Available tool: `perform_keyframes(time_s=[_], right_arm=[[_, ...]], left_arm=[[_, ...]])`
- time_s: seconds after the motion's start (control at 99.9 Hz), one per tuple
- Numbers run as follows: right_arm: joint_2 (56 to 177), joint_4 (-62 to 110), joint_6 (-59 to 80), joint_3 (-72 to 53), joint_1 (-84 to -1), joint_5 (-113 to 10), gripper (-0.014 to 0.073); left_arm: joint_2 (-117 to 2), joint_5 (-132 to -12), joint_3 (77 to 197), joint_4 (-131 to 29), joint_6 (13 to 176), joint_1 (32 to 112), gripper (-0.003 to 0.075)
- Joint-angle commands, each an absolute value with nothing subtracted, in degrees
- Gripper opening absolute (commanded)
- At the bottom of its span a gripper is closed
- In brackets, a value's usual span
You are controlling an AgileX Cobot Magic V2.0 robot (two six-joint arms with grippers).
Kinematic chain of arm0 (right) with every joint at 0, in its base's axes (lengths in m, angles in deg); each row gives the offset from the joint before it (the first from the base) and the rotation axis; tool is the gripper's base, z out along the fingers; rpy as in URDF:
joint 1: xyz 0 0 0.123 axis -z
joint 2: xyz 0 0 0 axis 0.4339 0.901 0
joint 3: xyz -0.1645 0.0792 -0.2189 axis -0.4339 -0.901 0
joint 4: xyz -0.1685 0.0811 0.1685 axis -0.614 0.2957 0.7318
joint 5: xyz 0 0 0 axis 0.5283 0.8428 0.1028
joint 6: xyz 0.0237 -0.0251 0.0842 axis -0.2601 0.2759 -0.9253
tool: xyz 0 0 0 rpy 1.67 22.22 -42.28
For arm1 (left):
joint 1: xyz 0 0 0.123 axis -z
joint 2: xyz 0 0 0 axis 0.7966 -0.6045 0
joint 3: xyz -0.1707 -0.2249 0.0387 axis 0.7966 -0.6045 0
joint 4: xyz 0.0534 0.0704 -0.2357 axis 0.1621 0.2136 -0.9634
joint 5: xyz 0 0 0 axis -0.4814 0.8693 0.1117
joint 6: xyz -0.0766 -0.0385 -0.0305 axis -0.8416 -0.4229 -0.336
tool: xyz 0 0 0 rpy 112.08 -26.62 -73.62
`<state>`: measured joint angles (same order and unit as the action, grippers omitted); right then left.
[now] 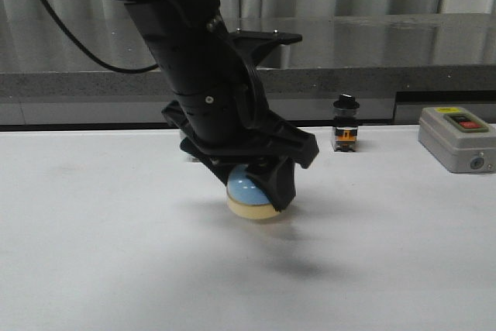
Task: Place and press bell with both arms
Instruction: 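Carry the blue bell with the left gripper toward the table center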
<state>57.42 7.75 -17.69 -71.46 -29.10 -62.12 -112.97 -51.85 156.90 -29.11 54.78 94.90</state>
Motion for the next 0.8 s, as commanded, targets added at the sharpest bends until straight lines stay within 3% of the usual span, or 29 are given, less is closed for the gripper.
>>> perform_keyframes(time_s=[0.0, 0.33, 0.4, 0.51, 0.62, 0.79], right_arm=[[56.5, 7.8, -17.8, -70.7, -28.6, -67.0, -0.006], [56.5, 7.8, -17.8, -70.7, -28.6, -67.0, -0.006], [56.5, 7.8, -17.8, -70.7, -28.6, -67.0, -0.006], [56.5, 7.8, -17.8, -70.7, -28.6, -67.0, -0.006], [56.5, 7.8, -17.8, -70.7, -28.6, -67.0, -0.006], [56.5, 7.8, -17.8, -70.7, -28.6, -67.0, -0.006]], left_arm=[[-111.4, -55.1, 158.8, -29.6, 54.8, 95.4, 0.0208], [-113.5, -55.2, 158.8, -29.7, 54.8, 95.4, 0.0232], [-113.5, -55.2, 158.8, -29.7, 54.8, 95.4, 0.0298], [-113.5, -55.2, 158.8, -30.0, 54.8, 95.4, 0.0511], [-113.5, -55.1, 158.8, -30.3, 54.8, 95.4, 0.0665], [-112.6, -54.9, 158.8, -30.4, 54.8, 95.4, 0.0692]])
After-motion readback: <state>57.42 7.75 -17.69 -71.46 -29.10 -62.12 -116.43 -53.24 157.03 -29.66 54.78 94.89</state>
